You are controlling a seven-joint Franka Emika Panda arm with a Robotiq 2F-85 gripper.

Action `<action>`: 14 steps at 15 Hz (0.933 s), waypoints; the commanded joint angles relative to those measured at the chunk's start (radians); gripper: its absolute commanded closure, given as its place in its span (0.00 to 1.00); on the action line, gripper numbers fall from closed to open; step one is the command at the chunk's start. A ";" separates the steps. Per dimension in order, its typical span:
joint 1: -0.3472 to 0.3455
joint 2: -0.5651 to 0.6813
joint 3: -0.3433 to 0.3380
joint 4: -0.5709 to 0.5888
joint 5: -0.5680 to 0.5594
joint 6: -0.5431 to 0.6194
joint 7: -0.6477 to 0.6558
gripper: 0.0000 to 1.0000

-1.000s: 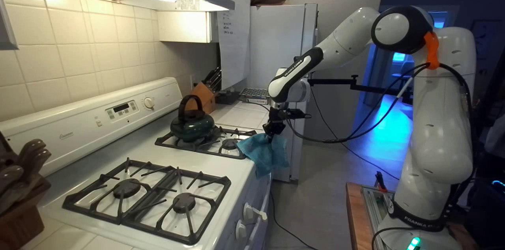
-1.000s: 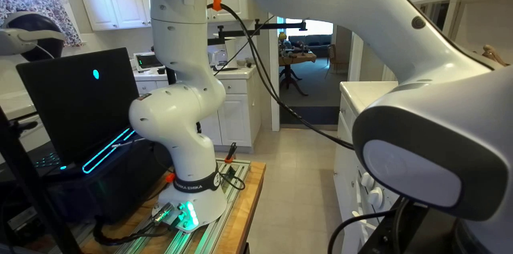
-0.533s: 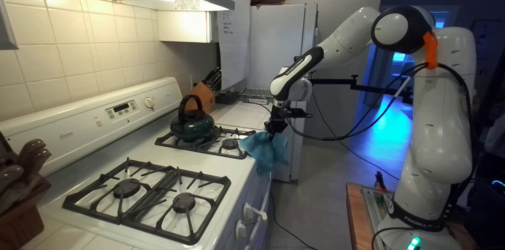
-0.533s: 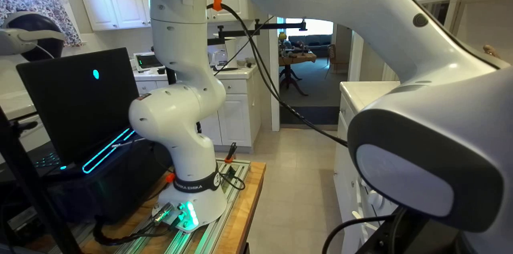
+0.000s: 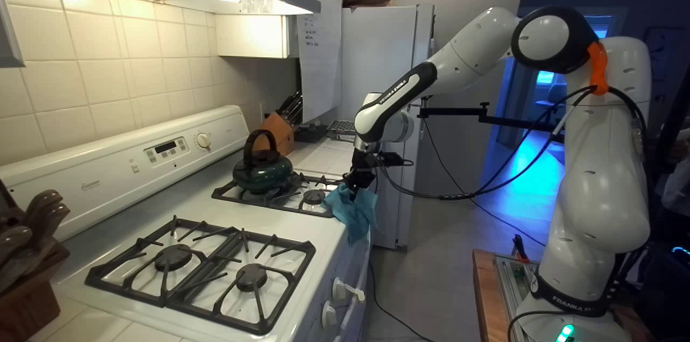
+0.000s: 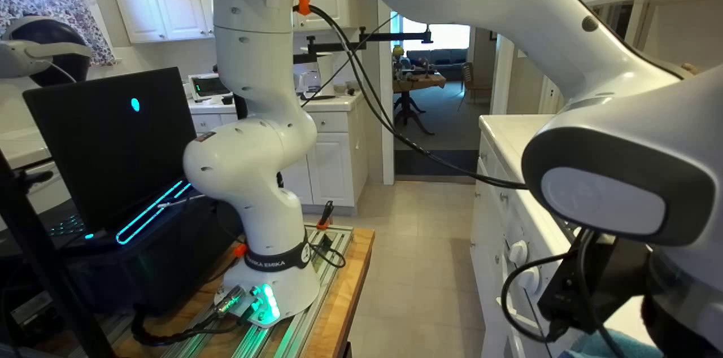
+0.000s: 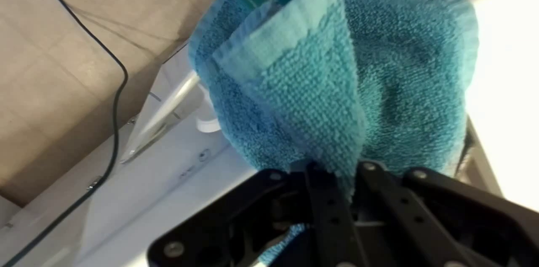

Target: Use the towel to wipe the stove

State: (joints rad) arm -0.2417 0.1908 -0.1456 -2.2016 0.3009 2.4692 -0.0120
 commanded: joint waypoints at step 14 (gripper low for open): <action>0.135 0.078 0.114 0.131 -0.028 -0.131 -0.034 0.98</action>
State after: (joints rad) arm -0.1109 0.2262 -0.0315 -2.1377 0.2954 2.3809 -0.0264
